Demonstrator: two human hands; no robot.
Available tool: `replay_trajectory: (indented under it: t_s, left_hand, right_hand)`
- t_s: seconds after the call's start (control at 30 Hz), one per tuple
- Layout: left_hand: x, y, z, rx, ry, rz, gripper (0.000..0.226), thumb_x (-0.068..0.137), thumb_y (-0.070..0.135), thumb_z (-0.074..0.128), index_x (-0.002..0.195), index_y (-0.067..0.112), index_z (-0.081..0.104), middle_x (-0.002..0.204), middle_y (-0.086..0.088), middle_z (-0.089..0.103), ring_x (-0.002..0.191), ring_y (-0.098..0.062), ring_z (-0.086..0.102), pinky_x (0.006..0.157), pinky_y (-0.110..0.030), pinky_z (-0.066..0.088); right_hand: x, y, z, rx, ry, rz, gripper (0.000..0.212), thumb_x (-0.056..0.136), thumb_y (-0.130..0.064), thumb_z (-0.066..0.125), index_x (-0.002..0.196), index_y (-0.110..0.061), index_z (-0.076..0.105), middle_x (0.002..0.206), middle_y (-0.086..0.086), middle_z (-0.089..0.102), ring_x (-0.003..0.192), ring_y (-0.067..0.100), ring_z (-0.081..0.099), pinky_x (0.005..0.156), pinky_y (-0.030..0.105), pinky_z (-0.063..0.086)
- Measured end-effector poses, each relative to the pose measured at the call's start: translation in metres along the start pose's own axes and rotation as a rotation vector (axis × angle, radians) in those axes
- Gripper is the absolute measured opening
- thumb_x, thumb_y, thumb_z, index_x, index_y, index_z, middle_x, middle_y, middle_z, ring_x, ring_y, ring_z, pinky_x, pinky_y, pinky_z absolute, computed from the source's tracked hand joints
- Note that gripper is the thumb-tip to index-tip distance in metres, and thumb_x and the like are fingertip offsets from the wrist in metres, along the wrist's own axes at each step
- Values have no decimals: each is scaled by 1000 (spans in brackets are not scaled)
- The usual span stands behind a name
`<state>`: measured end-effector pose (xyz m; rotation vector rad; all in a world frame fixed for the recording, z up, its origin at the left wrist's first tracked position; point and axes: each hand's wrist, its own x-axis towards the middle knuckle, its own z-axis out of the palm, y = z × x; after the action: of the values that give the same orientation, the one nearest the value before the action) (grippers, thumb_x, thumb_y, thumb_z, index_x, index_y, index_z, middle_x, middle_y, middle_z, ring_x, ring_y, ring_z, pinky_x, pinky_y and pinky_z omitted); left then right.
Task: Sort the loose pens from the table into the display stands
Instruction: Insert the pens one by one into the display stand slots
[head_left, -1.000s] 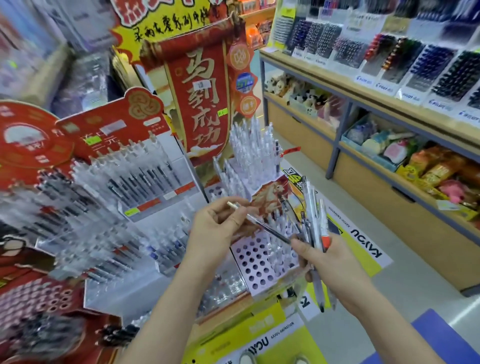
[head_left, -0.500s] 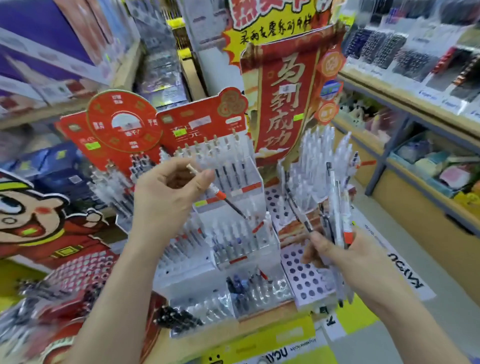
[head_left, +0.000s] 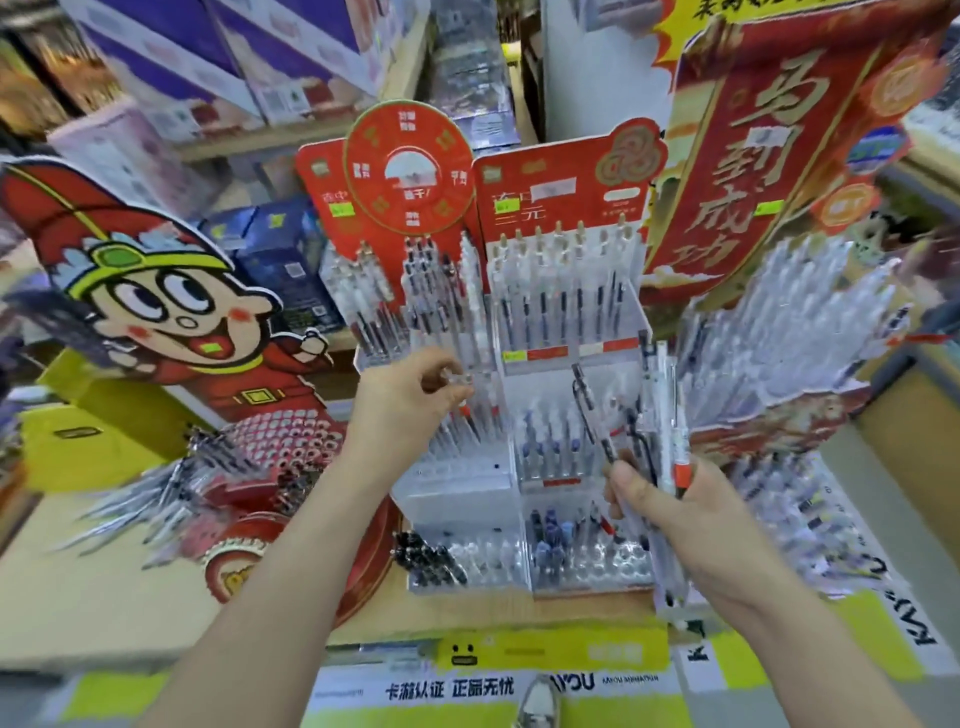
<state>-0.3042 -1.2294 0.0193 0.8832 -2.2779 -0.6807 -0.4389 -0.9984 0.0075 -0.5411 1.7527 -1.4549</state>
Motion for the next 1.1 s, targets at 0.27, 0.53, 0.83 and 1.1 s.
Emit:
replay_trajectory:
  t_s: [0.27, 0.53, 0.83, 1.1]
  left_hand:
    - [1, -10, -1, 179, -3, 51, 21, 80, 25, 77, 96, 14, 71, 76, 4, 63, 72, -18, 63, 70, -34, 54]
    - [1, -20, 6, 404, -180, 393, 24, 92, 38, 55, 92, 20, 71, 73, 4, 65, 68, -17, 44, 53, -28, 39]
    - [19, -31, -1, 334, -273, 351, 19, 86, 24, 69, 104, 22, 73, 92, -1, 71, 92, -26, 57, 74, -38, 51]
    - [23, -35, -7, 381, -357, 504, 19, 81, 8, 70, 94, 21, 75, 92, 4, 68, 81, -23, 49, 69, -36, 48]
  right_hand:
    - [-3, 11, 4, -76, -80, 52, 46, 74, -53, 67, 90, -10, 66, 67, 3, 68, 74, 20, 69, 81, 42, 55]
    - [-5, 2, 29, 82, -16, 11, 19, 90, -20, 61, 90, -1, 64, 65, 8, 71, 65, 17, 68, 59, 19, 52]
    - [-2, -4, 74, 315, 103, 24, 23, 77, -23, 67, 91, -5, 67, 70, 4, 71, 62, 13, 67, 57, 20, 54]
    - [-1, -6, 92, 479, 24, 28, 27, 75, -26, 62, 87, -3, 69, 70, 10, 69, 61, 21, 62, 60, 24, 55]
